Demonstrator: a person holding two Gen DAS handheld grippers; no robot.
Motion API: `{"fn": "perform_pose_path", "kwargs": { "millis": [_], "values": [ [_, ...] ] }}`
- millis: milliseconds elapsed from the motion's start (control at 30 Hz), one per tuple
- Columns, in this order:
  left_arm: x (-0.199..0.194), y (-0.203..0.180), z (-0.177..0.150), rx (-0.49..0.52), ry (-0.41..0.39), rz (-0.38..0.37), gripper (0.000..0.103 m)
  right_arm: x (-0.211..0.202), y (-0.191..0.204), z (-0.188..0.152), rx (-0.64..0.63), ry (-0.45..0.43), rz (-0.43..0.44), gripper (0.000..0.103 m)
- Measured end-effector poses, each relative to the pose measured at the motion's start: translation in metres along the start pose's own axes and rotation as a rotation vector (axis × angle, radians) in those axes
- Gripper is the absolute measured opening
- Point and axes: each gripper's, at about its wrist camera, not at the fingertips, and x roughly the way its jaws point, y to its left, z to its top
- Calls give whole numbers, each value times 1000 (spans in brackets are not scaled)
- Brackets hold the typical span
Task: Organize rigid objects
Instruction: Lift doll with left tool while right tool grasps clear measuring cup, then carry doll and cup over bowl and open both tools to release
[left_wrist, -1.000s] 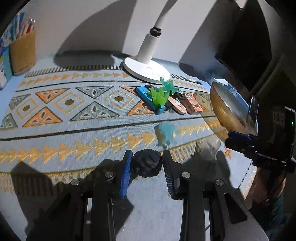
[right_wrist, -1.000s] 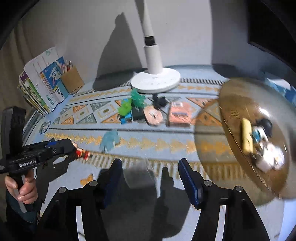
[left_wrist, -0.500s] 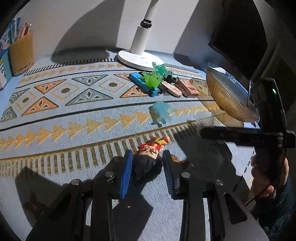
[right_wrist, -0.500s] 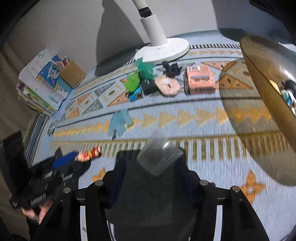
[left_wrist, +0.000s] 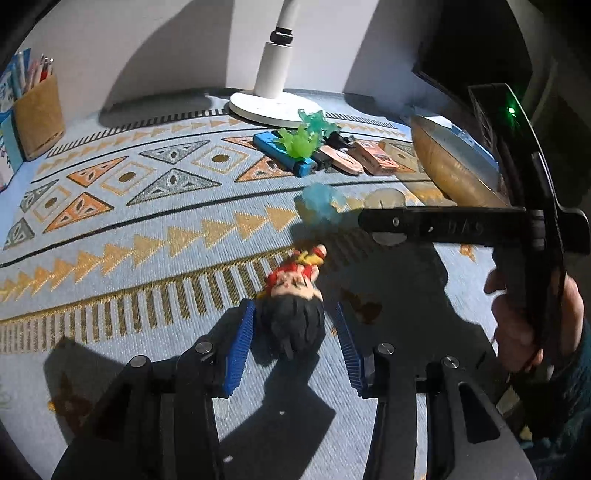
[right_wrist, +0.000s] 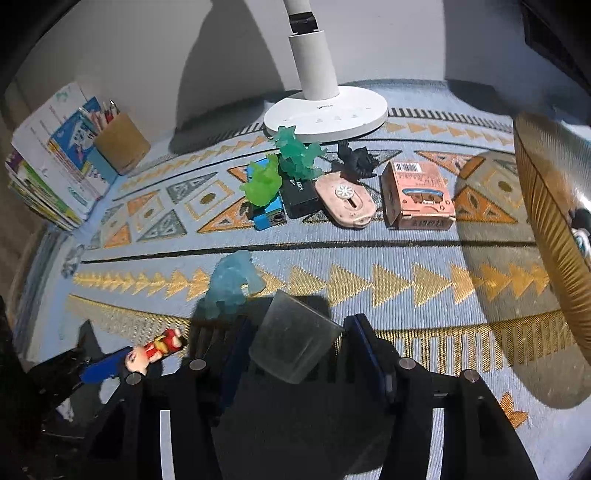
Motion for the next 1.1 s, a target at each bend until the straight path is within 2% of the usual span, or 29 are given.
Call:
{"fn": "perform_pose_path", "kwargs": {
  "millis": [67, 233, 333, 467, 500, 567, 700, 767, 867, 967, 1100],
  "values": [
    [4, -2, 2, 0, 1, 30, 31, 0, 4, -3, -23, -16, -10, 48],
    [1, -4, 4, -18, -23, 39, 30, -12, -3, -12, 6, -39, 95, 48],
    [-11, -9, 11, -17, -54, 24, 30, -30, -8, -14, 22, -81, 98, 48],
    [-35, -29, 29, 14, -138, 21, 30, -75, -26, -12, 62, -177, 106, 48],
    [-43, -34, 36, 9, -167, 1, 30, -86, -30, -10, 69, -202, 99, 48],
    [-57, -41, 51, -8, -215, -69, 30, -114, -41, -9, 67, -267, 62, 48],
    [-81, -68, 91, 17, -315, -147, 30, -200, -82, -7, 101, -468, -121, 48],
    [-85, -84, 108, 39, -330, -198, 30, -243, -106, -12, 154, -560, -198, 48],
    [-82, -122, 137, 102, -348, -250, 30, -282, -136, -23, 224, -632, -267, 48],
    [-63, -162, 158, 152, -332, -292, 30, -291, -156, -34, 275, -639, -297, 48],
    [-15, -205, 167, 177, -260, -310, 30, -273, -182, -44, 331, -572, -290, 48]
  ]
}}
